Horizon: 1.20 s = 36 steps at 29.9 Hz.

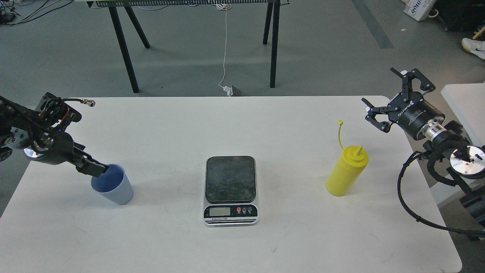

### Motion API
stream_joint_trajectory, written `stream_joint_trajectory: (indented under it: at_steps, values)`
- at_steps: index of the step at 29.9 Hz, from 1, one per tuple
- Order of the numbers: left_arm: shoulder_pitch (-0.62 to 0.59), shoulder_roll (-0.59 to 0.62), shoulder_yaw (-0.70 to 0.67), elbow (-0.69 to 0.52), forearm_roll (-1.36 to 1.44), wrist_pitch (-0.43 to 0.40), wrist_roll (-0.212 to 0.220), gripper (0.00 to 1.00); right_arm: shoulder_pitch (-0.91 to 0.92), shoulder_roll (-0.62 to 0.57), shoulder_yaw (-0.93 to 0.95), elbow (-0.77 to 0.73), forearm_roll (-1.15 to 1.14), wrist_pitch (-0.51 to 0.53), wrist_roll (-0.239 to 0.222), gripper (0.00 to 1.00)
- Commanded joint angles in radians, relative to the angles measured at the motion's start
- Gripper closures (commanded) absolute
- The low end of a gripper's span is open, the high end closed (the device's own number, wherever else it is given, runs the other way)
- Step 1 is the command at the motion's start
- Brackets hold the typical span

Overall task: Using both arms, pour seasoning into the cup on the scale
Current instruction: 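Lower the left gripper to the blue cup and grasp it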

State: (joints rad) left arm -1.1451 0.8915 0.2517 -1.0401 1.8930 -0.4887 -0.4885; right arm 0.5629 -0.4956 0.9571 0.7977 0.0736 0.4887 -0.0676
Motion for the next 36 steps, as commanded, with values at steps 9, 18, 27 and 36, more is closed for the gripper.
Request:
stream_joint_trajectory:
  at_steps: [9,18,27,36]
  values:
    - [0.054,-0.017,0.003,0.005,-0.003,0.000,0.000,0.01,-0.003,-0.001,0.000,0.002,0.000,0.000,0.000,0.00]
    - [0.053,-0.017,-0.006,0.005,-0.008,0.000,0.000,0.26,-0.011,-0.001,0.000,0.002,0.000,0.000,0.002,0.00]
    - [0.057,-0.020,0.001,0.003,-0.006,0.000,0.000,0.58,-0.011,-0.001,0.000,0.002,0.000,0.000,0.000,0.00]
    - [0.051,-0.042,0.006,0.003,-0.006,0.000,0.000,0.99,-0.021,-0.001,0.000,0.002,0.000,0.000,0.002,0.00]
